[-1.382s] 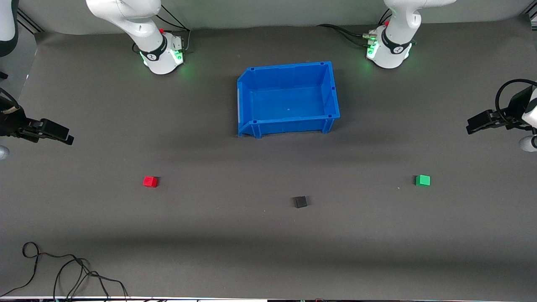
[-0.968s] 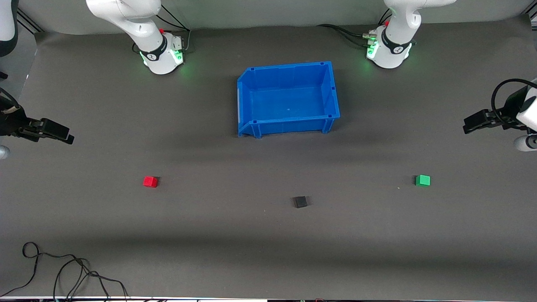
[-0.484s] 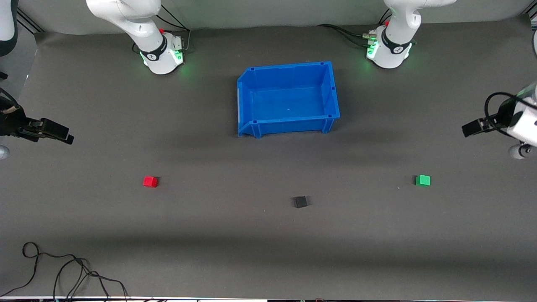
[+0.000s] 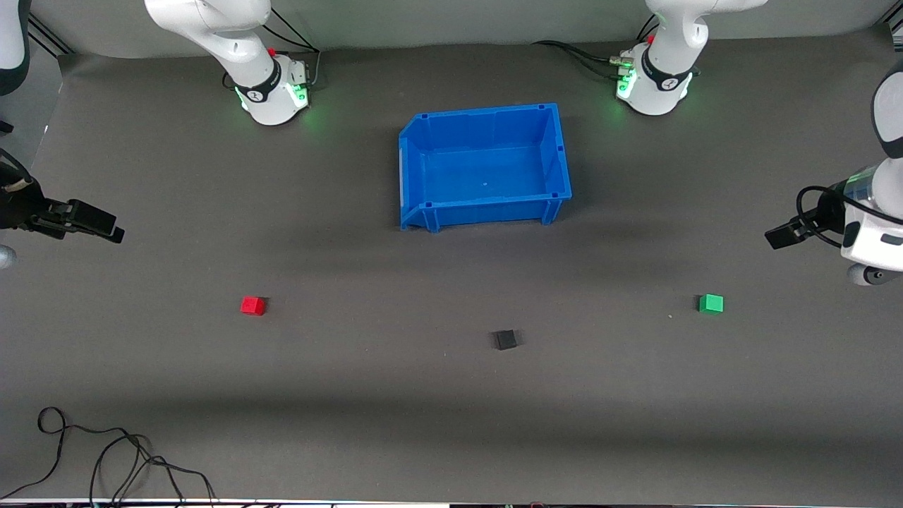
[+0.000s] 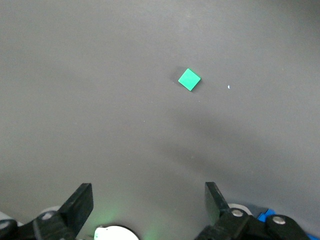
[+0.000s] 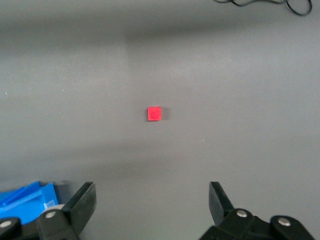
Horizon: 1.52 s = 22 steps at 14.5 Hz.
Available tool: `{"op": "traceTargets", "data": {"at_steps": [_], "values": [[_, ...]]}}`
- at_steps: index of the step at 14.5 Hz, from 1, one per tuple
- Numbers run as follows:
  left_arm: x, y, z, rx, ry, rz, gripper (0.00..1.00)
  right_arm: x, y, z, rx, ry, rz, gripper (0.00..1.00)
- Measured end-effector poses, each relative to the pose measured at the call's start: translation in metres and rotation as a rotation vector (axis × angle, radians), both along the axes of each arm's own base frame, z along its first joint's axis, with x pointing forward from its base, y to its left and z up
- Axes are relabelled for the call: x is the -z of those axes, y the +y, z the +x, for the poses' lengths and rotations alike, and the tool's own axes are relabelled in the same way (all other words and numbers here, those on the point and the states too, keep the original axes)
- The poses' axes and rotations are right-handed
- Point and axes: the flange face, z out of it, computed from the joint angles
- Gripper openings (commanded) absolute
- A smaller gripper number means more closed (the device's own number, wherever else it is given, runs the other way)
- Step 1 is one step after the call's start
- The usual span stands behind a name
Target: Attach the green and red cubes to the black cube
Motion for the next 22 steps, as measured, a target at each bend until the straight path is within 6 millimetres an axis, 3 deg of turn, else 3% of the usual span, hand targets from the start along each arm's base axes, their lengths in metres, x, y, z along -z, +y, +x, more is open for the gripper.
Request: {"op": "traceTargets", "data": {"at_steps": [5,6,9,11,14,16,19,22], "values": [[0.058,0.012,0.006,-0.232,-0.032,0.014,1.00,0.041,0.007,0.020,0.295,0.068,0.024,1.00],[0.066,0.024,0.008,-0.302,-0.046,-0.022,1.00,0.048,0.007,0.026,0.355,0.064,0.028,1.00],[0.093,0.093,0.010,-0.515,-0.048,-0.124,0.99,0.057,0.008,0.042,0.631,0.017,0.037,1.00],[0.116,0.117,0.012,-0.646,-0.040,-0.106,0.98,0.068,0.011,0.049,0.810,0.019,0.034,1.00],[0.159,0.104,0.032,-0.816,-0.082,-0.034,0.96,0.098,0.013,0.059,0.914,0.089,0.066,0.99],[0.183,0.095,0.041,-0.874,-0.107,0.003,0.96,0.114,0.003,0.064,1.019,0.154,0.130,0.99],[0.209,0.096,0.043,-0.889,-0.119,0.046,0.96,0.141,-0.012,0.071,1.189,0.230,0.141,0.99],[0.240,0.086,0.043,-0.879,-0.147,0.040,0.94,0.177,-0.006,0.076,1.229,0.287,0.109,0.99]]}}
